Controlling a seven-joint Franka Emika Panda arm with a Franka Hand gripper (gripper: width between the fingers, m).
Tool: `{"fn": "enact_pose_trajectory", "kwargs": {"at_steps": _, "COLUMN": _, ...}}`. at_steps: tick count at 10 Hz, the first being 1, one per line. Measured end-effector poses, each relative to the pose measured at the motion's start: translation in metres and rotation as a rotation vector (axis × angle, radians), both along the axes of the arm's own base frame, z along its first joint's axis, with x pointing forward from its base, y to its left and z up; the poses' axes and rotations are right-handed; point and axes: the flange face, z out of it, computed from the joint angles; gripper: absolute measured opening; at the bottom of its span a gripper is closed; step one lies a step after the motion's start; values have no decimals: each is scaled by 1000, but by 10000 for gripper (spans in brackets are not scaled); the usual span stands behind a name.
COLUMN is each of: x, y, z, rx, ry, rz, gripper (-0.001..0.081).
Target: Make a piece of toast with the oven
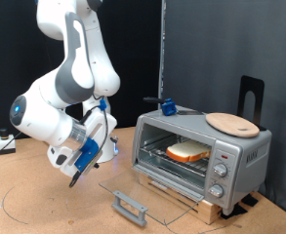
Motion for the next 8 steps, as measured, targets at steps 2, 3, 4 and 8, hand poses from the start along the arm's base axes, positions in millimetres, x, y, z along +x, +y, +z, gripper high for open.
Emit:
{"fn": "enact_pose_trajectory", "kwargs": {"at_steps": 2, "x": -6, "y": -4, "z": -12, "rx": 56, "ry": 6, "rz": -10, "gripper": 807}}
{"fn": "enact_pose_trajectory", "kwargs": {"at_steps": 3, "x": -7, "y": -8, "z": -21, "rx": 67, "ry": -17, "rz": -11, "gripper": 807}}
{"fn": "enact_pose_trajectory", "kwargs": {"at_steps": 4, "x": -7, "y": -12, "z": -30, "rx": 61, "ry": -58, "rz": -4, "gripper": 807}}
{"fn": "enact_pose_trajectory", "kwargs": {"at_steps": 8, "x": -8, "y": -25, "z": -66, "rx": -19, "ry": -104, "rz": 63, "gripper": 807}}
